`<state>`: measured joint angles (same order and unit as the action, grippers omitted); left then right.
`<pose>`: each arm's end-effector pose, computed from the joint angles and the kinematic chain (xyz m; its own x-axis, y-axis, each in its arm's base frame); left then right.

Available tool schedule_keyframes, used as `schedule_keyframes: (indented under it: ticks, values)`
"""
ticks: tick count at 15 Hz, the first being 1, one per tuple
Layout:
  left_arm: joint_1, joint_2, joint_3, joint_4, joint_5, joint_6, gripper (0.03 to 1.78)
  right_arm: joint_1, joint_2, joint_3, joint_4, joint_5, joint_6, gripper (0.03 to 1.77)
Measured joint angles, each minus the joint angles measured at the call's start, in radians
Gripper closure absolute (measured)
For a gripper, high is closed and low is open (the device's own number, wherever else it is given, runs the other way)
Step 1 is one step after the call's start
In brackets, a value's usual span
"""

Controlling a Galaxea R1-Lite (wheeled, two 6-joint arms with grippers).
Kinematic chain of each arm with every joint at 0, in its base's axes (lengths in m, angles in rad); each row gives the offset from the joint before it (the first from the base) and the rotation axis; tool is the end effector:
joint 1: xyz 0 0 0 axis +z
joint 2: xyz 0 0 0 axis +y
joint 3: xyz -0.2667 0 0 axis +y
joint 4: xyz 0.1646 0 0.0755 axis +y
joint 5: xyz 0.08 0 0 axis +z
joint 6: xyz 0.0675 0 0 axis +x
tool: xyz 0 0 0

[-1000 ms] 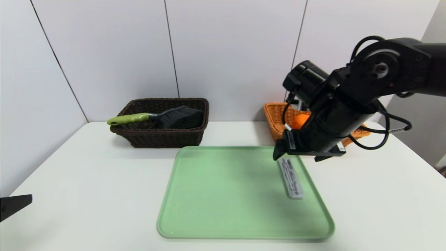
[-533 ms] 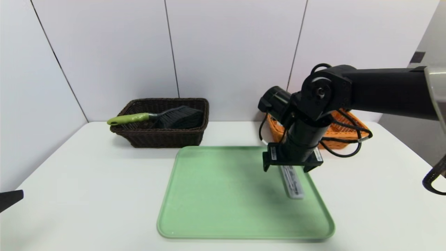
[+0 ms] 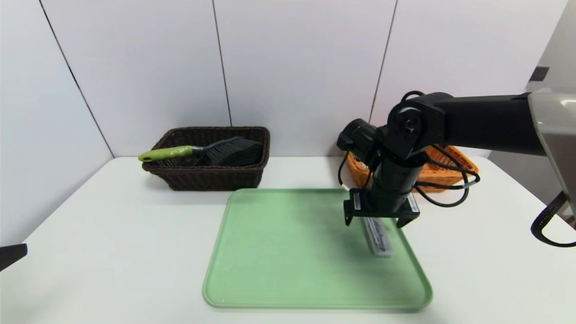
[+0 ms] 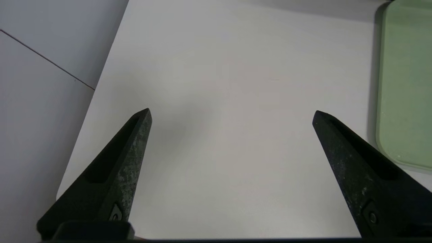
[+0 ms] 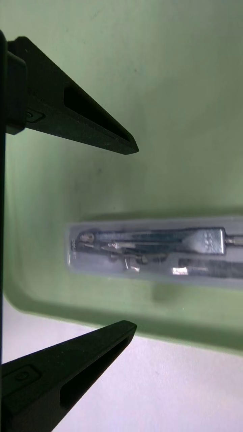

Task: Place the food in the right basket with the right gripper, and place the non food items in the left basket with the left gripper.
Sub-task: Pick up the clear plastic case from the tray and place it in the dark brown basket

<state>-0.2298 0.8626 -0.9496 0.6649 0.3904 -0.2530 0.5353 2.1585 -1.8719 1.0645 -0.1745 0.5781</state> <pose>0.1064 0.0015 0.2143 0.8409 0.1941 -0.5052 -0.2297 0.9732 -0.0084 0.3148 0.1731 0.1049 0.2732 -0.0399 -0.9611 0.0652 0.9976 -0.0228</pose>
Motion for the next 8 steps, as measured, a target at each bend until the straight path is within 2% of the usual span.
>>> schedule_keyframes:
  ticks: [4, 8]
  values:
    - [0.000, 0.001, 0.000, -0.014, 0.001, 0.002, 0.12, -0.018, 0.008, 0.001, -0.005, 0.007, -0.001, 0.10]
    - [0.001, 0.002, -0.001, -0.014, 0.001, 0.015, 0.12, -0.027, 0.019, -0.001, -0.006, 0.053, -0.001, 0.10]
